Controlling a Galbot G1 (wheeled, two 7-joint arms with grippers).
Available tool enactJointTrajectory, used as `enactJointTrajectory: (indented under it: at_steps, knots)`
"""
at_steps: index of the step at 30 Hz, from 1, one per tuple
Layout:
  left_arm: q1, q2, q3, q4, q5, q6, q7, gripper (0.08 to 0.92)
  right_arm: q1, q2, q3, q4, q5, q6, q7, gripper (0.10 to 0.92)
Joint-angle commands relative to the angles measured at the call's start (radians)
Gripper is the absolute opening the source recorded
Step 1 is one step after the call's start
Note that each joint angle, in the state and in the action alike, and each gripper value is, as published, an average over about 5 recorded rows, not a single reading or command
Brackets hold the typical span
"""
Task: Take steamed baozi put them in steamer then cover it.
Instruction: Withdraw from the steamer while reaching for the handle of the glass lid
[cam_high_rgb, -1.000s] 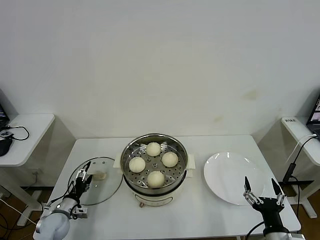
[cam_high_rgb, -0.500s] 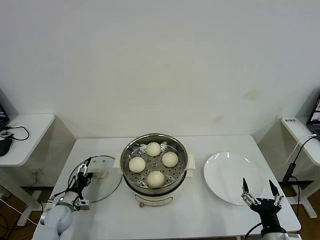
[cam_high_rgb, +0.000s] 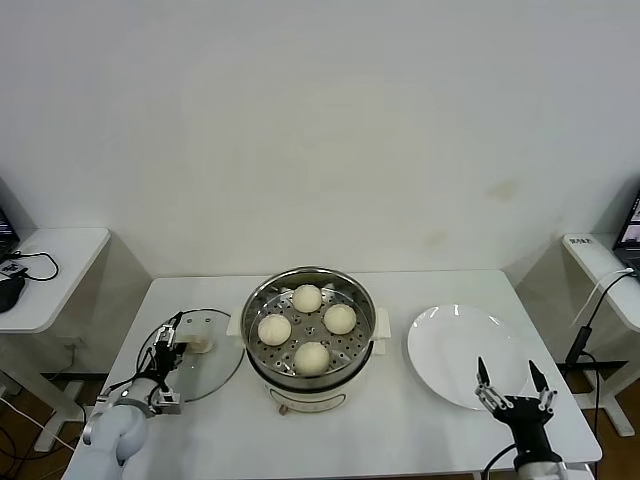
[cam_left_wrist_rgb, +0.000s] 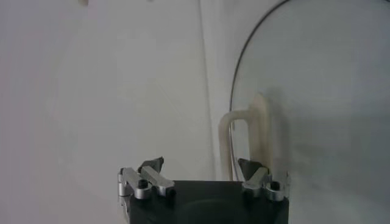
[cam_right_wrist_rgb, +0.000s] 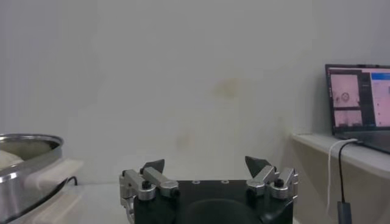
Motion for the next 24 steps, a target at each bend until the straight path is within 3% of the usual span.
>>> enactJointTrajectory:
  at_steps: [1,13,24]
  knots:
    - [-0.002,0.006,0.016,-0.057,-0.038,0.021,0.034,0.823,0.005,0.002,-0.004,-0.011,-0.004,-0.002,-0.002,0.823]
    - [-0.036,0.011,0.031,-0.046,-0.057,0.038,0.047,0.823,0.016,0.006,-0.011,-0.029,-0.013,-0.006,-0.007,0.823]
    - [-0.099,-0.012,0.036,0.128,-0.047,0.018,-0.002,0.823,0.016,0.008,-0.010,-0.034,-0.016,-0.005,-0.010,0.823]
